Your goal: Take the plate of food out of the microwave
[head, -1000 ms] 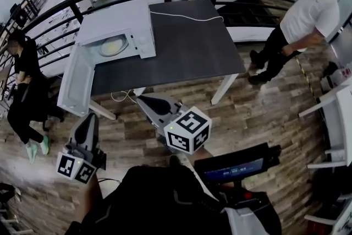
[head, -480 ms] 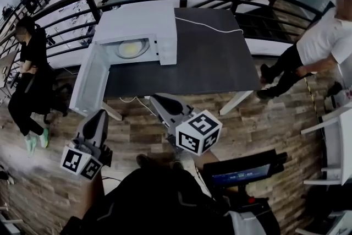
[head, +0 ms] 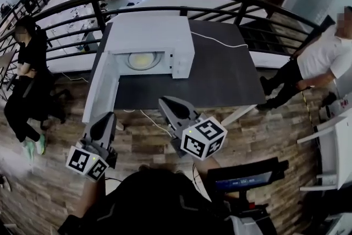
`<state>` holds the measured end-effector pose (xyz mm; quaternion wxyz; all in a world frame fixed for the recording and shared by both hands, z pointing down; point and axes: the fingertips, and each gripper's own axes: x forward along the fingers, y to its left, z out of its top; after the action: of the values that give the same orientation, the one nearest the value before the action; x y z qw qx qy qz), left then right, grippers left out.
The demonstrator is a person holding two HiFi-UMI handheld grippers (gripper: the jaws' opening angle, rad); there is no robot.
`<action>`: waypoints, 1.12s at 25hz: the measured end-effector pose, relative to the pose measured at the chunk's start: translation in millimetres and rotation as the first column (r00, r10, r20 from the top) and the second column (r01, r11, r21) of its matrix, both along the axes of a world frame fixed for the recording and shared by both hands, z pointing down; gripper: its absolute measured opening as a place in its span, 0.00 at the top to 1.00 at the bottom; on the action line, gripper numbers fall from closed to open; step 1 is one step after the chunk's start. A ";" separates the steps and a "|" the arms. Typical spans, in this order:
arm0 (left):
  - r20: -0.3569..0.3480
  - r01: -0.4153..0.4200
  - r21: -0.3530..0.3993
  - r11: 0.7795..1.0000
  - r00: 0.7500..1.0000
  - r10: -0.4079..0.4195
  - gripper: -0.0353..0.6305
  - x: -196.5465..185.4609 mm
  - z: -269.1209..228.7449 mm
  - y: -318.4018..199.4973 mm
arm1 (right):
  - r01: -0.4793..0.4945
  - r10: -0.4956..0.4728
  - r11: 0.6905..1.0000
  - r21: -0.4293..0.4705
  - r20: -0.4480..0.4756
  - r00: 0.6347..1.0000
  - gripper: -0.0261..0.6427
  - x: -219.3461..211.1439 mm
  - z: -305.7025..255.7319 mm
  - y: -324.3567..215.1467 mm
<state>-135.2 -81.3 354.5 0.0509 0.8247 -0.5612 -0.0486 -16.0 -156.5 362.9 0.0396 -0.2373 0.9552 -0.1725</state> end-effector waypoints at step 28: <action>-0.001 0.012 0.026 1.000 1.000 -0.012 0.94 -52.4 -2.9 -91.4 | -0.004 0.006 0.994 -0.105 0.023 1.000 0.95 -75.8 43.3 -118.5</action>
<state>-187.6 -172.7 351.6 0.0402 0.8219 -0.5654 -0.0565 -91.8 -275.0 406.2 0.0385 -0.2395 0.9437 -0.2249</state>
